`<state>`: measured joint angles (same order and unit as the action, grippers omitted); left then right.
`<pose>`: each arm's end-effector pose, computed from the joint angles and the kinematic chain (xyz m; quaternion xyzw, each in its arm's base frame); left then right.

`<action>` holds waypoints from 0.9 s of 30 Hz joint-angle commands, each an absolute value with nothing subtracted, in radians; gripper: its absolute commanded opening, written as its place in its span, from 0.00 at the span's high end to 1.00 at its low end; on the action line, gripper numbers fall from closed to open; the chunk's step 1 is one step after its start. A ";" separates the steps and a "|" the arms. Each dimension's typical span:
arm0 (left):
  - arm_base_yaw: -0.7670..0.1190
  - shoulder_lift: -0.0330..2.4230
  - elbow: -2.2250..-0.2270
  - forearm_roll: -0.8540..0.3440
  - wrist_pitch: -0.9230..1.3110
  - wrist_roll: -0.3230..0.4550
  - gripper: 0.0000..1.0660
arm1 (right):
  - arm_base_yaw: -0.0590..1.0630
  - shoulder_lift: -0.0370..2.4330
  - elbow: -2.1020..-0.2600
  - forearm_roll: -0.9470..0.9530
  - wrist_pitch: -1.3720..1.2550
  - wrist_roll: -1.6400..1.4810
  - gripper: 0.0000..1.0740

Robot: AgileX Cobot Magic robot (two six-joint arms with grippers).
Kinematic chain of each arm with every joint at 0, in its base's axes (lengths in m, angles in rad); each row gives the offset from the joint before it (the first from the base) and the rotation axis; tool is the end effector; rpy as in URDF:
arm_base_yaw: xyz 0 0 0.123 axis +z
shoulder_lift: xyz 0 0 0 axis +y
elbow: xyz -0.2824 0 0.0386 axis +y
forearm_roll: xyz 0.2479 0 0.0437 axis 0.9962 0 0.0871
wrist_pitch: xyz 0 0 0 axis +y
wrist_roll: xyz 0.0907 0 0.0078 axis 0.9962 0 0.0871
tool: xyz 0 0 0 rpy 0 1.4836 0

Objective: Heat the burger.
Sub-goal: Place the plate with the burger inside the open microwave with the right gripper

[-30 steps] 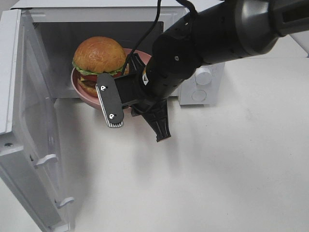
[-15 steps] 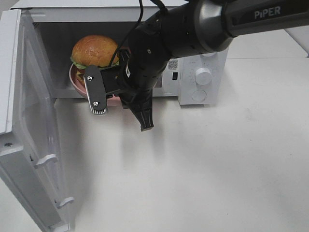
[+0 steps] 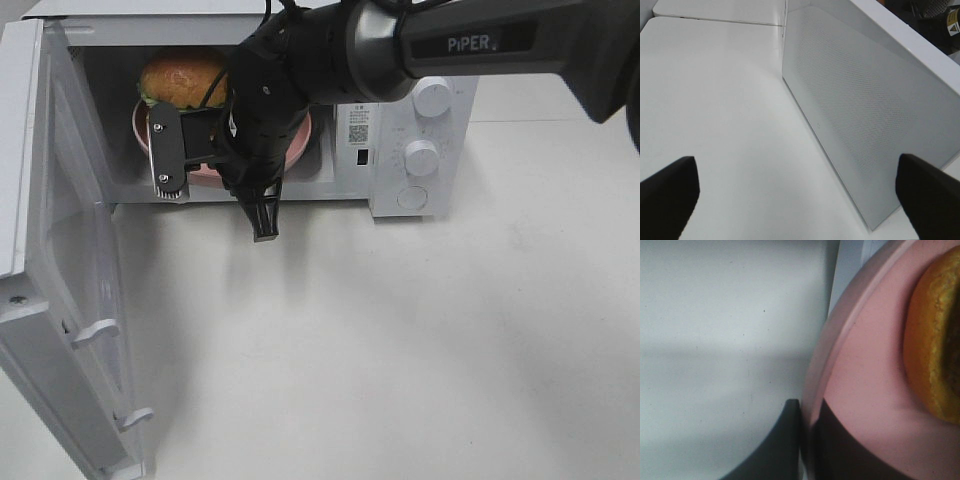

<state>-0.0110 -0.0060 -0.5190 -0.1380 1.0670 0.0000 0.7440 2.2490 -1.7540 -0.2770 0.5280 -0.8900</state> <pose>-0.0088 -0.0109 0.2825 0.0084 0.8463 -0.0717 0.5278 0.3769 0.3299 0.1676 -0.7487 0.5772 -0.1256 0.3008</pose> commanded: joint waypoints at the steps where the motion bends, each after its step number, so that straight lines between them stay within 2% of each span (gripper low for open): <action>1: -0.008 -0.021 -0.517 -0.139 1.066 0.000 0.06 | 0.746 2.255 -1.788 -0.298 0.499 -0.870 1.00; 18: -0.008 -0.021 -0.517 -0.135 1.067 0.000 0.06 | 0.706 2.393 -2.000 -0.323 0.547 -0.865 1.00; 27: -0.008 -0.021 -0.517 -0.135 1.067 0.000 0.06 | 0.694 2.432 -2.048 -0.320 0.541 -0.866 1.00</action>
<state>-0.0110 -0.0060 -0.5190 -0.1380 1.0670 0.0000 0.6970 2.4440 -2.0290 -0.3040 0.5970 -0.8670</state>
